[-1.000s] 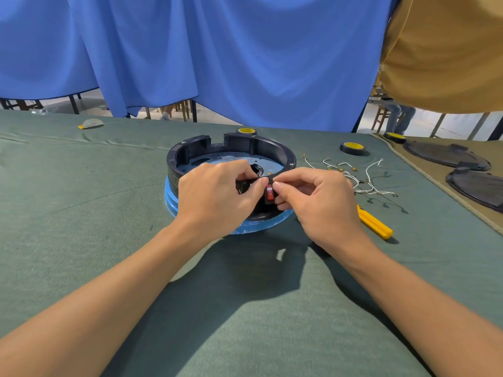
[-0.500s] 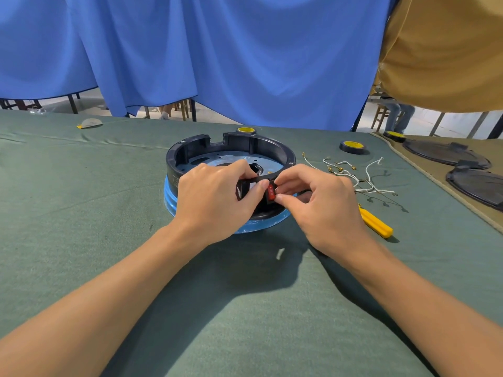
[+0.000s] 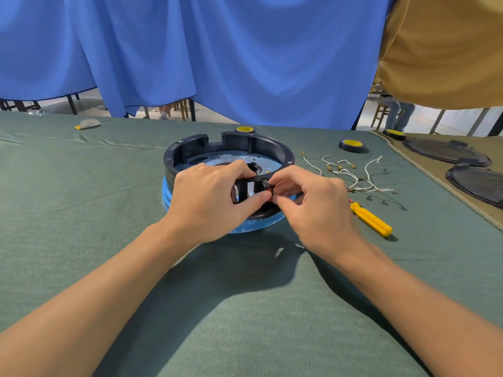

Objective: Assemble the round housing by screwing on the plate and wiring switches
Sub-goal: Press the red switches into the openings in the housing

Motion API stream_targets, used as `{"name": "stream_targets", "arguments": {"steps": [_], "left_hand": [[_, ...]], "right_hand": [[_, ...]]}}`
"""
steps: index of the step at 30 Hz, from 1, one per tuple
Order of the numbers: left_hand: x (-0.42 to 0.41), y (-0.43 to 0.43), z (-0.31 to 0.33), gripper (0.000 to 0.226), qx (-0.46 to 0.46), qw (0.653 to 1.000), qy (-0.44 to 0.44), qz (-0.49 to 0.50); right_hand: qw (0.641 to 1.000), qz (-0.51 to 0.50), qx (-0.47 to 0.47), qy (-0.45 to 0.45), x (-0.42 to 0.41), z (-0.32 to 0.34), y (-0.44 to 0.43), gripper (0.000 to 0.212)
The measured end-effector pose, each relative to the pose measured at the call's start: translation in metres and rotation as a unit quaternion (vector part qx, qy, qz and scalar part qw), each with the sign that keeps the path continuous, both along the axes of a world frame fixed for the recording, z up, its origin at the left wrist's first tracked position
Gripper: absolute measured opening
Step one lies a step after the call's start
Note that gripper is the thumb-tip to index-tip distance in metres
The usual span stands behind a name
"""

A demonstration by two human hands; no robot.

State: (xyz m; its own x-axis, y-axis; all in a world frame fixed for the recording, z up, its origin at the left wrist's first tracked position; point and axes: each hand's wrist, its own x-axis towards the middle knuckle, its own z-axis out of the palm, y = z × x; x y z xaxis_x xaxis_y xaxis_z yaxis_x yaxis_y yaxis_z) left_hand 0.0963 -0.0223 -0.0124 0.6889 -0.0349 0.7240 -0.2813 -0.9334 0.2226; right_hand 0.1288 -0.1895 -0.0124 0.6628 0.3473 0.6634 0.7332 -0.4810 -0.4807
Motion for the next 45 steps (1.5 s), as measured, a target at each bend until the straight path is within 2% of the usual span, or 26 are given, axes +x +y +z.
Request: {"name": "stream_targets", "arguments": {"steps": [4, 10, 17, 23, 27, 29, 32, 34, 38, 45], "left_hand": [[0.002, -0.003, 0.0, 0.044, -0.018, 1.0, -0.006, 0.01], [0.004, -0.005, -0.001, 0.042, -0.047, 0.998, -0.001, 0.03], [0.008, -0.006, 0.0, 0.035, -0.072, 0.996, 0.002, 0.045], [0.011, -0.009, 0.001, 0.041, -0.091, 0.994, 0.008, 0.057], [0.009, -0.006, -0.001, 0.039, -0.068, 0.997, -0.003, 0.045], [0.005, -0.003, -0.002, 0.037, -0.03, 0.999, -0.014, 0.032], [0.001, 0.001, -0.002, 0.037, 0.024, 1.0, -0.009, 0.017], [0.0, 0.002, 0.0, 0.037, 0.024, 1.0, 0.002, 0.016], [0.001, 0.001, -0.001, 0.033, 0.003, 1.0, 0.005, 0.013], [0.004, -0.002, 0.0, 0.032, -0.016, 0.999, 0.016, 0.033]], "right_hand": [[1.0, 0.014, 0.011, 0.023, -0.002, 0.003, -0.001, 0.014], [0.996, -0.01, 0.08, 0.038, 0.001, 0.004, 0.004, 0.007], [0.989, -0.018, 0.113, 0.093, 0.008, 0.004, 0.004, 0.011], [0.982, -0.012, 0.139, 0.13, 0.015, 0.005, 0.006, 0.014], [0.975, -0.026, 0.154, 0.157, 0.022, 0.006, 0.002, 0.016], [0.98, -0.029, 0.138, 0.139, 0.023, 0.005, 0.001, 0.016], [0.998, -0.03, 0.044, 0.046, 0.02, 0.004, -0.002, 0.013], [1.0, -0.019, -0.016, 0.008, 0.018, 0.002, -0.005, 0.018], [0.999, -0.004, -0.046, 0.022, 0.016, -0.001, -0.008, 0.029], [0.999, -0.017, -0.034, 0.03, 0.017, 0.0, -0.005, 0.031]]}}
